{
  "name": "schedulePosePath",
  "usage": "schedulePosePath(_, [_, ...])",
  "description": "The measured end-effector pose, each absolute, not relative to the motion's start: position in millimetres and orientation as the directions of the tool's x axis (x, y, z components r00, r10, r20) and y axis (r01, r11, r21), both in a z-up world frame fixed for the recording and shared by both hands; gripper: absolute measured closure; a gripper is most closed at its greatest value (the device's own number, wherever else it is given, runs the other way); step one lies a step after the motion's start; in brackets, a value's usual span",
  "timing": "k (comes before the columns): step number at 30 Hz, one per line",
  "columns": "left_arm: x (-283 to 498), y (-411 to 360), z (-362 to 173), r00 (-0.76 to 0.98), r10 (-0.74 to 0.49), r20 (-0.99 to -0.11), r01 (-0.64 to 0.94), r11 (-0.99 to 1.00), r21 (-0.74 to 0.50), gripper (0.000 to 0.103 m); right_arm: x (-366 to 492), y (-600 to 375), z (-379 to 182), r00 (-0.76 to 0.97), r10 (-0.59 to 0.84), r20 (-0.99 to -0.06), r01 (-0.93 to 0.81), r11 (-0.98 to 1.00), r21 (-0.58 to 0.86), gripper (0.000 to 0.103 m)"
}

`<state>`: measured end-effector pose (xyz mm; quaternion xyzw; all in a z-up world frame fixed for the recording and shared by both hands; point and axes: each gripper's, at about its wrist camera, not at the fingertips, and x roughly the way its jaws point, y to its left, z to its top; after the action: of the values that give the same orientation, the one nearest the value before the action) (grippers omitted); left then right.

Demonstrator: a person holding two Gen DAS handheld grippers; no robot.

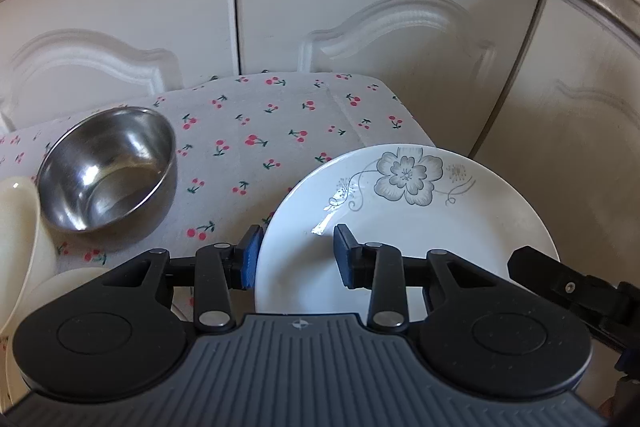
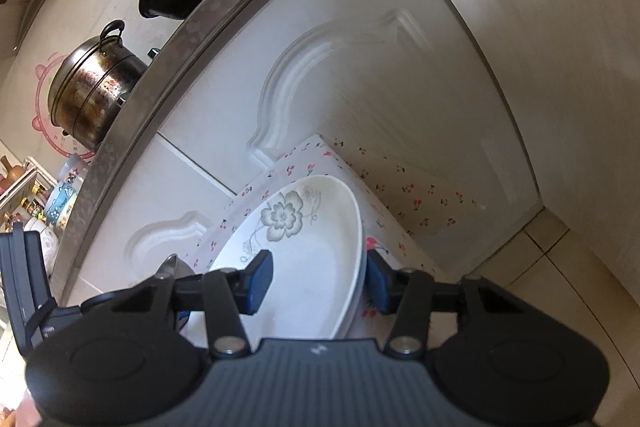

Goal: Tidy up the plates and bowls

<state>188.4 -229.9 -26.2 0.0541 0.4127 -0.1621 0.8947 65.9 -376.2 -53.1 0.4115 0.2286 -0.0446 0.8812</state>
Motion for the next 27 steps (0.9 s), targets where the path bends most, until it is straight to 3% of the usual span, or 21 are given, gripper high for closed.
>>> schedulePosePath(18, [155,-193,14,0.648,-0.271,-0.712,0.268,0.956,-0.119,0.062,53,-368,-46,0.932,0.171,-0.319,0.183,0.539,0.822,0.05])
schedulePosePath(27, [133,-158,31,0.678,-0.291,-0.675,0.232,0.956,-0.179,0.063,44,-348,-18,0.947,0.185,-0.263,0.112,0.575,0.81,0.048])
